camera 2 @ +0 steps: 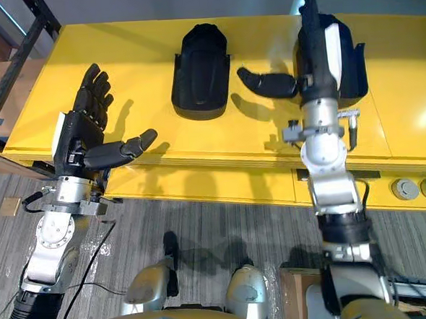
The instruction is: Walk over and take three plastic housings, then place them on the shelf
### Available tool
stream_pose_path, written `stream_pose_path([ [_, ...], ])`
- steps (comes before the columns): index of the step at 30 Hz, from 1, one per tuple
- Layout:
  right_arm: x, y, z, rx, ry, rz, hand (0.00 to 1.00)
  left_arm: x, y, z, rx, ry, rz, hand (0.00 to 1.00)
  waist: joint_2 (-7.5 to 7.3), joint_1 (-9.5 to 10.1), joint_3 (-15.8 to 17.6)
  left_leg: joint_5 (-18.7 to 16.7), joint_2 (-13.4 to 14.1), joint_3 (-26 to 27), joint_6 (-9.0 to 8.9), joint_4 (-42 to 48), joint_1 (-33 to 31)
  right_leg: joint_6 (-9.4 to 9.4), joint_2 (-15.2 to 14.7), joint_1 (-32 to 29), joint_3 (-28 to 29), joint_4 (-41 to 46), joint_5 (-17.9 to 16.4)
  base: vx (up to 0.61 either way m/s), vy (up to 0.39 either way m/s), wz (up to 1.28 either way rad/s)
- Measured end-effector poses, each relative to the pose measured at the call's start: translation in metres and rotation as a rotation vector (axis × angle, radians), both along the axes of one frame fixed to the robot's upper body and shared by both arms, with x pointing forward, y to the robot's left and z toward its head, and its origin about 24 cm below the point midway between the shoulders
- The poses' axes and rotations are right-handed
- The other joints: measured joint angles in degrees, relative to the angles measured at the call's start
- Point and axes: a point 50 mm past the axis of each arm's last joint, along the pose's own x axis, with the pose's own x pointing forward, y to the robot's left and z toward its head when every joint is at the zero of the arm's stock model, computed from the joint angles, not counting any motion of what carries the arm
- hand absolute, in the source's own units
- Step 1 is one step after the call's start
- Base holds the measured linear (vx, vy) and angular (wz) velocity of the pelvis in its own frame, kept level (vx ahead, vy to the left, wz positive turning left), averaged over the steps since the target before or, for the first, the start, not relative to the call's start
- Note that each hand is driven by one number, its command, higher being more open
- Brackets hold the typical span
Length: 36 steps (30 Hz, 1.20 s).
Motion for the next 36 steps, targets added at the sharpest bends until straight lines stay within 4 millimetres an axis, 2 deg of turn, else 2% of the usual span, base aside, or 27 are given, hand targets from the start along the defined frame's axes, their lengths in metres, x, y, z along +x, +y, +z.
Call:
stream_pose_path([
  [6, -0.034, -0.009, -0.032, 0.045, 0.057, -0.056, 1.0, 0.003, 0.004, -0.003, 0.025, 0.034, 0.076, 1.0, -0.64, -1.87, -1.5, -1.1, 0.2, 2.3, -0.19, 0.0, 0.6, 0.26, 0.5, -0.3, 2.3, -1.7, 0.9, 0.02, 0.001, -0.2],
  [9, -0.044, -0.015, -0.038, 0.036, 0.021, -0.125, 1.0, 0.004, 0.005, -0.005, 0.056, 0.052, 0.108, 1.0, -0.62, -3.28, -1.6, -1.4, 0.2, 3.5, -0.12, 0.0, 0.4, 0.32, 0.5, -1.4, 3.6, -1.7, 1.2, 0.0, 0.003, -0.22],
  [11, -0.051, -0.018, -0.03, 0.018, -0.079, -0.186, 1.0, 0.006, 0.006, -0.007, 0.06, 0.072, 0.113, 1.0, -0.55, -3.96, -1.7, -1.4, 0.3, 4.5, -0.02, 0.2, 0.2, 0.32, 0.6, -2.2, 4.6, -1.8, 1.5, 0.01, 0.001, -0.24],
  [16, -0.085, -0.02, 0.011, 0.014, -0.433, -0.237, 1.0, 0.024, 0.01, -0.014, 0.07, 0.131, 0.15, 1.0, -0.49, -5.25, -1.9, -1.6, 0.4, 5.8, 0.13, 0.6, -0.4, 0.3, 0.8, -3.5, 6.2, -2.3, 2.1, 0.02, 0.001, -0.16],
  [19, -0.098, -0.019, 0.016, -0.001, -0.517, -0.229, 1.0, 0.028, 0.014, -0.018, 0.066, 0.156, 0.181, 1.0, -0.58, -6.15, -1.9, -1.8, 0.4, 6.6, 0.19, 0.7, -0.4, 0.31, 0.8, -4.0, 6.9, -2.4, 2.2, 0.02, 0.006, -0.13],
  [25, -0.101, -0.025, 0.003, -0.007, -0.444, -0.259, 1.0, 0.035, 0.02, -0.017, 0.05, 0.164, 0.246, 1.0, -0.57, -7.65, -1.9, -2.0, 0.4, 7.6, 0.16, 0.7, -0.8, 0.37, 0.8, -5.1, 7.9, -2.3, 2.2, 0.01, 0.003, -0.08],
  [29, -0.102, -0.027, 0.003, -0.009, -0.44, -0.263, 1.0, 0.048, 0.024, -0.013, 0.055, 0.167, 0.302, 1.0, -0.55, -7.72, -1.9, -2.1, 0.3, 8.5, 0.19, 0.7, -1.6, 0.34, 0.9, -6.8, 9.1, -1.7, 2.3, 0.01, 0.001, -0.11],
  [36, -0.101, -0.027, 0.002, 0.002, -0.433, -0.256, 1.0, 0.062, 0.038, -0.008, 0.043, 0.167, 0.412, 1.0, -0.45, -9.15, -1.8, -2.2, 0.4, 8.8, 0.24, 1.2, -2.4, 0.3, 0.8, -7.9, 9.5, -1.3, 2.3, 0.0, 0.0, -0.02],
])
